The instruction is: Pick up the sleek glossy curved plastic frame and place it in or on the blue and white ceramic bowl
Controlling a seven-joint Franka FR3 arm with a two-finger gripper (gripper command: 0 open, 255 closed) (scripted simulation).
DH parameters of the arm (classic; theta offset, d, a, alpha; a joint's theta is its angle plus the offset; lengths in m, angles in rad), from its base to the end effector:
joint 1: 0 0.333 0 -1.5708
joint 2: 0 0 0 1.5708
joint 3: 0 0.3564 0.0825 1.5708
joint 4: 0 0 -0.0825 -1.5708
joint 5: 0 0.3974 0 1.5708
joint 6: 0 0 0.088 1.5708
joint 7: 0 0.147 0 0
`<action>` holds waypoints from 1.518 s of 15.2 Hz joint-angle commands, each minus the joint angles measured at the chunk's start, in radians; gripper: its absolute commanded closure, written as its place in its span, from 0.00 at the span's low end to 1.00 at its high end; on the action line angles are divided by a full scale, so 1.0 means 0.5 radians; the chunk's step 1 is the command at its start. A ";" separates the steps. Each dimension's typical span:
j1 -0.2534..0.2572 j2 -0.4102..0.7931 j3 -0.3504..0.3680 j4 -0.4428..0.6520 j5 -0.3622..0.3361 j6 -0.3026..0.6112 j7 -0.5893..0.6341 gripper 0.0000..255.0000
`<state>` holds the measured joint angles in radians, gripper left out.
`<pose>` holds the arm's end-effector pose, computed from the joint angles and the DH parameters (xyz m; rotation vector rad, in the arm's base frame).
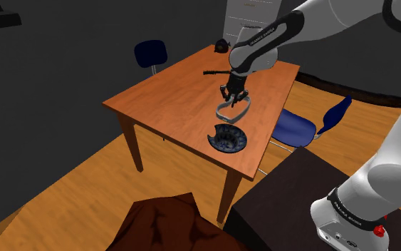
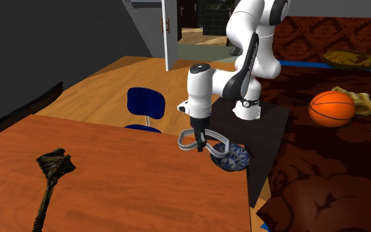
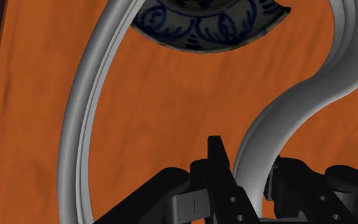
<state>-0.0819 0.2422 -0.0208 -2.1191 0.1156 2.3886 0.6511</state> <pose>0.5932 -0.0568 0.2905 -2.7979 1.2435 -0.0093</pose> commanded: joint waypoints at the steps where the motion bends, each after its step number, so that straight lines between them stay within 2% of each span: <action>1: 0.053 -0.092 0.026 -0.132 -0.010 0.046 0.083 1.00; 9: 0.241 -0.380 0.163 -0.551 -0.025 0.201 0.409 1.00; 21: 0.243 -0.098 0.169 -0.590 -0.005 0.522 0.379 1.00; 23: 0.243 -0.098 0.169 -0.590 -0.005 0.522 0.379 1.00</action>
<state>0.0394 0.1893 0.0635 -2.4139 0.1129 2.6451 0.8406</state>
